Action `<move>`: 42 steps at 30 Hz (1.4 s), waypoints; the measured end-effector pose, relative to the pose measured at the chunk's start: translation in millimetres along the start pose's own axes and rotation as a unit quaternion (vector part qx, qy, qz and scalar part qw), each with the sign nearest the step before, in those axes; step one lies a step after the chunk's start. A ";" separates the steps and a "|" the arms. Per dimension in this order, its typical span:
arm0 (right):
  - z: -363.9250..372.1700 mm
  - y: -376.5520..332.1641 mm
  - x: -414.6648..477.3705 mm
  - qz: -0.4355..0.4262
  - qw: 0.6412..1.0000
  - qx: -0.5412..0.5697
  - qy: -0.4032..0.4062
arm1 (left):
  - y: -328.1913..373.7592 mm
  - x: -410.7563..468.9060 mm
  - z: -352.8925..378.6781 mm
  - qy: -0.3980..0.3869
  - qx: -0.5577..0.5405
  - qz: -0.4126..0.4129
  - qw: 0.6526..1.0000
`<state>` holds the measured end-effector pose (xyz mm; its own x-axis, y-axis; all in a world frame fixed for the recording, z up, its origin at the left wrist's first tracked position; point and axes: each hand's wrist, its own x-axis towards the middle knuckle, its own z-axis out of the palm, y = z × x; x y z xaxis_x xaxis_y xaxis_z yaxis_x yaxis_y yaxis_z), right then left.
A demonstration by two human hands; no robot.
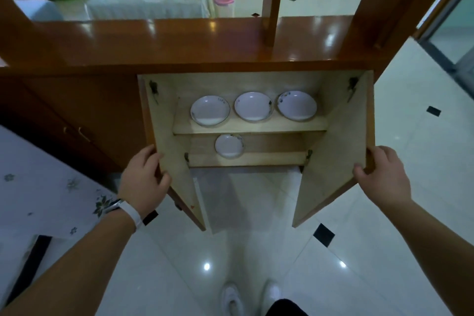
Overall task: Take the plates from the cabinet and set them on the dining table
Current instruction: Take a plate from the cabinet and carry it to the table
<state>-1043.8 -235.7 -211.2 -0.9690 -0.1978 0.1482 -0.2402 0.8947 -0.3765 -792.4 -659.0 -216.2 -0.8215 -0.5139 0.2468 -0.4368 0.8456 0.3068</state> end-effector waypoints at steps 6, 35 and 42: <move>-4.7 17.1 2.5 -0.138 0.982 -0.129 0.016 | -1.2 -1.5 -14.5 -0.063 0.122 -0.005 0.990; 82.7 -132.2 68.3 -0.316 0.921 -0.134 -0.183 | -12.5 65.9 44.1 -0.157 0.204 -0.062 0.964; 133.9 -197.7 90.1 -0.344 0.911 -0.123 -0.194 | -51.3 90.5 65.2 -0.153 0.164 -0.079 0.971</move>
<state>-1091.3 -484.1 -245.9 -0.5538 -0.8287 -0.0807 -0.8235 0.5595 -0.0940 -868.3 -739.5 -269.5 -0.7836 -0.6162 -0.0796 -0.6179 0.7862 -0.0037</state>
